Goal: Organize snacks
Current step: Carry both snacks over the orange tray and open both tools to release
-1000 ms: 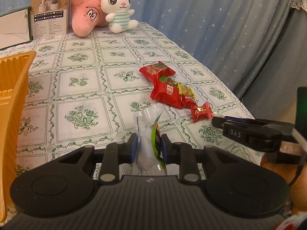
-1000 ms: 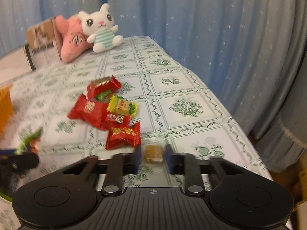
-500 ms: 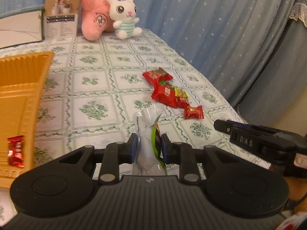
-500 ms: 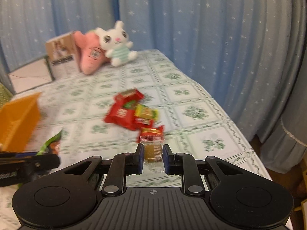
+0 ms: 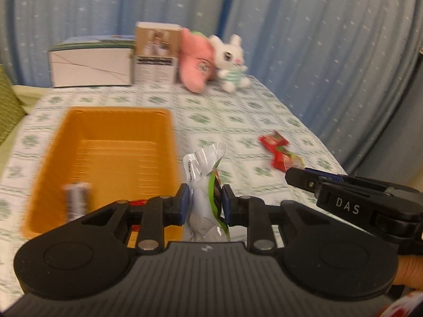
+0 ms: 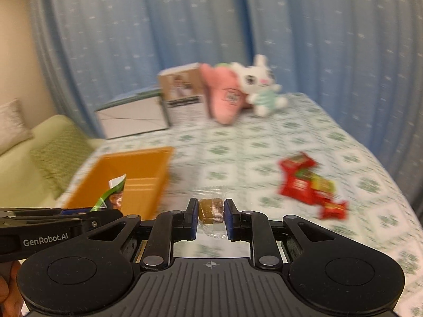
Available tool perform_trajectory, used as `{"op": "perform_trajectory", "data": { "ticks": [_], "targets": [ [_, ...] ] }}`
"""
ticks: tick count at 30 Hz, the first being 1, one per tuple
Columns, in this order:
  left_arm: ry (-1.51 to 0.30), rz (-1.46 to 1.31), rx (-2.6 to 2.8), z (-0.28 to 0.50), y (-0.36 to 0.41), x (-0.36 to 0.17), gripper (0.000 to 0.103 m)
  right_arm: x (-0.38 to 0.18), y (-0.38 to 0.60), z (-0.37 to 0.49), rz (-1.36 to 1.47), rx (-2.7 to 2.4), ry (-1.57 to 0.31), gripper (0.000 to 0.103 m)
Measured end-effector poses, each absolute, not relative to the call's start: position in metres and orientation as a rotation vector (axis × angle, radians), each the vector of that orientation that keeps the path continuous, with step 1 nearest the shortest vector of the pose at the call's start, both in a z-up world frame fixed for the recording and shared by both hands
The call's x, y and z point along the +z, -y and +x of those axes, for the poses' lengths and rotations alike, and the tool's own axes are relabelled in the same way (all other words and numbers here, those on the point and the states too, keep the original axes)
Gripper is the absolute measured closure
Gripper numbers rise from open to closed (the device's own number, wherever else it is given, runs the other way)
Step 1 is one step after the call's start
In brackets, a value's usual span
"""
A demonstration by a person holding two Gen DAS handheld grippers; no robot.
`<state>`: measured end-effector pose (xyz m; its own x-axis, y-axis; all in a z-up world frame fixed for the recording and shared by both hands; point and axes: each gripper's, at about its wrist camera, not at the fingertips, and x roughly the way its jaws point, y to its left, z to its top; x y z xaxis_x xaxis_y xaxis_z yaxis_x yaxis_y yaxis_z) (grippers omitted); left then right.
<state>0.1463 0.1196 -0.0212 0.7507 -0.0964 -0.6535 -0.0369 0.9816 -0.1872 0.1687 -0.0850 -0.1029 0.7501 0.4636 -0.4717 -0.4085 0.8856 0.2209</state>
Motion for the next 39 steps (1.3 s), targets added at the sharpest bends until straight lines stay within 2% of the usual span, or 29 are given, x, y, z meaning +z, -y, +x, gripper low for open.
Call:
{"op": "perform_trajectory", "data": {
  "ticks": [6, 14, 39],
  "targets": [
    [-0.717, -0.177, 0.048, 0.136, -0.176, -0.010, 0.080, -0.093, 0.032, 0.172, 0.095, 0.587, -0.547, 0.082],
    [-0.736, -0.199, 0.094, 0.144, -0.223, -0.021, 0.080, -0.101, -0.012, 0.188, 0.097, 0.657, -0.579, 0.082],
    [-0.777, -0.254, 0.097, 0.190, -0.242, -0.065, 0.080, -0.140, -0.048, 0.232, 0.081, 0.693, -0.630, 0.082]
  ]
}}
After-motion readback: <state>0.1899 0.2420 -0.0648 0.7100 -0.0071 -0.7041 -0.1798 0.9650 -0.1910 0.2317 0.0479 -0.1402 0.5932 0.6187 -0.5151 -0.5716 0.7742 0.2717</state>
